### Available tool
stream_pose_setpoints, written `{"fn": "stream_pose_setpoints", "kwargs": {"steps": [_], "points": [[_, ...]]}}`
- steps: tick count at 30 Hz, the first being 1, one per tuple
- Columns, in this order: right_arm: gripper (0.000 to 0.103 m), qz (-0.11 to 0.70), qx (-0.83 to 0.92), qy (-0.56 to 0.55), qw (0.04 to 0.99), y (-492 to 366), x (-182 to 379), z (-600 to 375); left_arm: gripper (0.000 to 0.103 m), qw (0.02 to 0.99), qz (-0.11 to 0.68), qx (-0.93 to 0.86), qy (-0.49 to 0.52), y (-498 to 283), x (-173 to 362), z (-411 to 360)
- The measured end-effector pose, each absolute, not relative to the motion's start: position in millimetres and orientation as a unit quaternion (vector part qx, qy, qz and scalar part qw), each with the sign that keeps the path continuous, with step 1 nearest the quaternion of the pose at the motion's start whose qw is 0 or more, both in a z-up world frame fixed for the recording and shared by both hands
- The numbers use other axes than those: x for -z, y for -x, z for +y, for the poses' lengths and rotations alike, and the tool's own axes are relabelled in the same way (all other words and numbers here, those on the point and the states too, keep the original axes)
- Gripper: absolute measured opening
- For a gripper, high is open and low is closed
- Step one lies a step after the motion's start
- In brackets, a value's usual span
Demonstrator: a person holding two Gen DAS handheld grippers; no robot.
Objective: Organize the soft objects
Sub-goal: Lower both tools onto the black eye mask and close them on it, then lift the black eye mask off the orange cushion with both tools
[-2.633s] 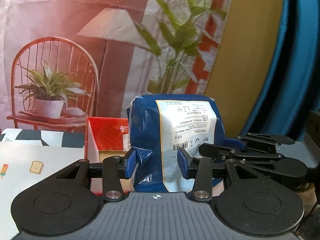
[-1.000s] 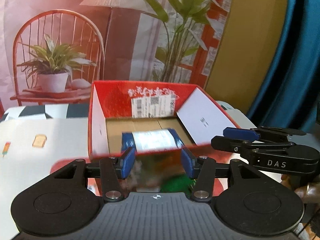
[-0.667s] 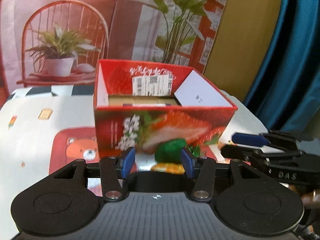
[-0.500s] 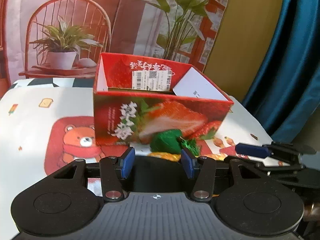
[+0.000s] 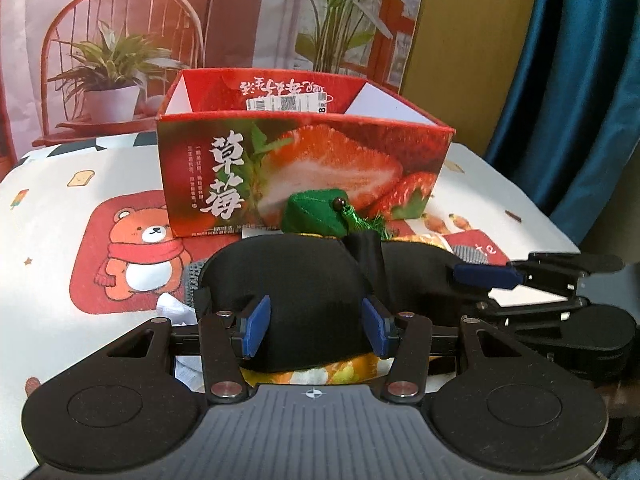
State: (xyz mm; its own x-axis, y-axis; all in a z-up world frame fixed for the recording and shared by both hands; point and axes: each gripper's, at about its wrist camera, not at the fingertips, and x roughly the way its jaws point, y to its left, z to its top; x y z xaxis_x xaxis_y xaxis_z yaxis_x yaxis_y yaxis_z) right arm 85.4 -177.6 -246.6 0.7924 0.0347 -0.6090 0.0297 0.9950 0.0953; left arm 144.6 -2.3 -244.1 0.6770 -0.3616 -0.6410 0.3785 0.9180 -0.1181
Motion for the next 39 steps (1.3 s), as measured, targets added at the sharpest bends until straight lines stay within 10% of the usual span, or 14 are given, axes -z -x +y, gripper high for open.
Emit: {"fn": "stream_pose_setpoints", "kwargs": {"steps": [23, 39], "points": [[0.062, 0.335, 0.047, -0.116, 0.934, -80.2, 249.2, -191.4, 0.053, 0.915, 0.348, 0.201, 0.039, -143.6, 255.2, 4.7], [0.06, 0.327, 0.023, -0.037, 0.944, -115.1, 248.8, -180.5, 0.053, 0.911, 0.352, 0.205, 0.06, -142.0, 259.1, 9.5]]}}
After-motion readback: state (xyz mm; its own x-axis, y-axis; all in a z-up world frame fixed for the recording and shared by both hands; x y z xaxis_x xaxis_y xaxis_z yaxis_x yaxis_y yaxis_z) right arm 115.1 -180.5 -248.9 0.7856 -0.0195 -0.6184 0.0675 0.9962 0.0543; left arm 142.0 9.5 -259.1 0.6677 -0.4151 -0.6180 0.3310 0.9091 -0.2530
